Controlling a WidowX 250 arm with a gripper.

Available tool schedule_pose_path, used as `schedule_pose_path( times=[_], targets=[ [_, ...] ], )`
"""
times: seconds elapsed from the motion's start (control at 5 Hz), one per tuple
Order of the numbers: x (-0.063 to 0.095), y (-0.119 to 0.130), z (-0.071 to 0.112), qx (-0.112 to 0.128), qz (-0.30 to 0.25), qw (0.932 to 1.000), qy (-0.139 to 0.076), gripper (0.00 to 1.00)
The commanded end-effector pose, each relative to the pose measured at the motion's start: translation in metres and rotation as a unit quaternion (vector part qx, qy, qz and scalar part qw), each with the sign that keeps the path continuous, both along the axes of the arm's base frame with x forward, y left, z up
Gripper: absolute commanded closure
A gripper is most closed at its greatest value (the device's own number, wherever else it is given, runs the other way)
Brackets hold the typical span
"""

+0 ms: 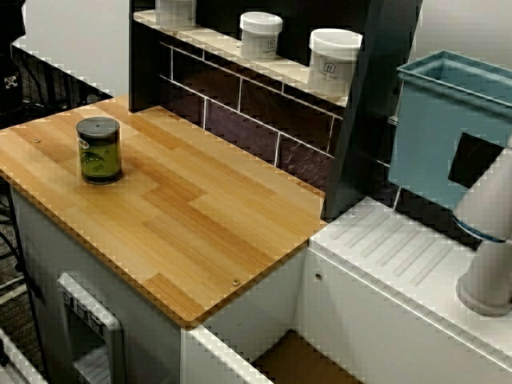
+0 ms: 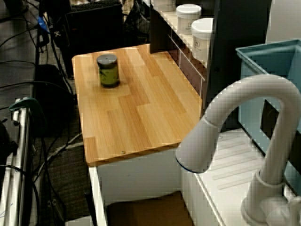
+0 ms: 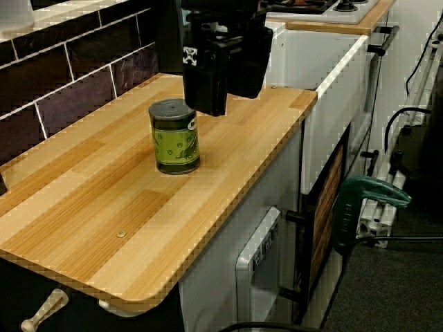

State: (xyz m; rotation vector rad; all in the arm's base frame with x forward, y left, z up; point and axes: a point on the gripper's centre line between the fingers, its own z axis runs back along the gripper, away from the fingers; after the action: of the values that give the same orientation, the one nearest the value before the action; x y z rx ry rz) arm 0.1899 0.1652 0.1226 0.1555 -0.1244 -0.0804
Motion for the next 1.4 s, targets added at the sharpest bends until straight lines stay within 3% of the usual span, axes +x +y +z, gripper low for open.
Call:
schedule_pose_path(
  times=[0.0,0.2,0.4,0.8,1.2],
  targets=[
    [0.006,0.004,0.012,0.012,0.000,0.9998,-0.016,0.00],
    [0.027,-0.010,-0.032,0.026,-0.017,0.9995,-0.005,0.00],
    [0.034,-0.020,-0.053,0.030,-0.011,0.9994,-0.016,0.00],
    [0.040,-0.030,-0.055,0.021,-0.016,0.9994,-0.023,0.00],
    [0.064,-0.037,-0.051,0.005,-0.010,0.9994,-0.031,0.00]
  ],
)
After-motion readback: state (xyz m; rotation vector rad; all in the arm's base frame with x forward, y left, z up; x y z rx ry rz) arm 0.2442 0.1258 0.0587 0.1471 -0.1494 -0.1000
